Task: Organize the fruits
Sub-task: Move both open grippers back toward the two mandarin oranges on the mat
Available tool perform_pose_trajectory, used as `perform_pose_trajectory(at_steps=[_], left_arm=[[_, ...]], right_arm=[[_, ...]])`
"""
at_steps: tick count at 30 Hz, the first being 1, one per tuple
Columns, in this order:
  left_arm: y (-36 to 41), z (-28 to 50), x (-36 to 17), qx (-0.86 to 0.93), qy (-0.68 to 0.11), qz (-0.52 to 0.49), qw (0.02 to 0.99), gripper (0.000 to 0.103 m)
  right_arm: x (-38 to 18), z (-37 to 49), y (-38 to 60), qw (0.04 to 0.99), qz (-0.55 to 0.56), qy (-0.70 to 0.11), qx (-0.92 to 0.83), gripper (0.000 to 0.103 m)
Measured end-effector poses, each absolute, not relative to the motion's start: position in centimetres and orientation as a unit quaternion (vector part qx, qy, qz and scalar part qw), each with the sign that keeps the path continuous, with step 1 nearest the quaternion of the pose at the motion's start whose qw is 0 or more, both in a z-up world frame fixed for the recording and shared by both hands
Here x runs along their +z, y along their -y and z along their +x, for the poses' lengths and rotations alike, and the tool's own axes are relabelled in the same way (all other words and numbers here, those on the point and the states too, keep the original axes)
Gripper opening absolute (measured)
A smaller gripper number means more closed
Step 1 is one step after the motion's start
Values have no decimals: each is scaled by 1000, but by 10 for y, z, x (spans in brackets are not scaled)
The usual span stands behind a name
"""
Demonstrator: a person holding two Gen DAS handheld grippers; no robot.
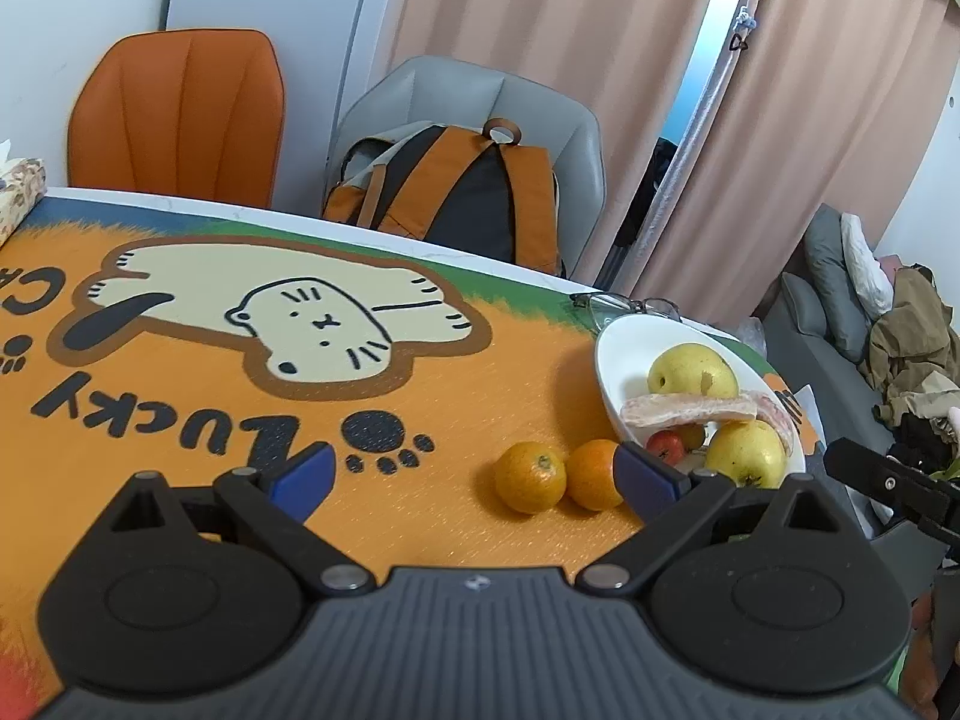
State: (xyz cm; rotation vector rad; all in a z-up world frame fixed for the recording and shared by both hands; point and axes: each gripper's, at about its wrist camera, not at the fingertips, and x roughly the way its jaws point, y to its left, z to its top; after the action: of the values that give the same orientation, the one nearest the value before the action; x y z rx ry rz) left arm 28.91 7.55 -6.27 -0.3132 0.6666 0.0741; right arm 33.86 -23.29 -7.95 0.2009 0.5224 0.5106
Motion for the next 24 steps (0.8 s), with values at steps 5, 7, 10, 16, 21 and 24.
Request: perform_pose_trajectory(at_steps=[5,7,10,16,21,24], left_arm=[[-82,278,-65,40,-318,-156,934,98],[-85,272,-67,46,-314,-152,936,98],[-90,267,-70,50,-315,-156,935,98],[-94,260,-75,47,-319,-159,933,98],[-93,256,-81,44,-326,-152,932,98],[-94,257,-83,45,-325,-154,932,98]], right_arm=[[-82,332,230,929,99,-253,250,100],[-85,328,230,929,101,-253,249,101],[-92,323,230,929,102,-258,247,102],[-99,316,227,927,101,-267,244,102],[-105,316,221,923,99,-280,243,102],[-106,315,214,920,95,-283,253,102]])
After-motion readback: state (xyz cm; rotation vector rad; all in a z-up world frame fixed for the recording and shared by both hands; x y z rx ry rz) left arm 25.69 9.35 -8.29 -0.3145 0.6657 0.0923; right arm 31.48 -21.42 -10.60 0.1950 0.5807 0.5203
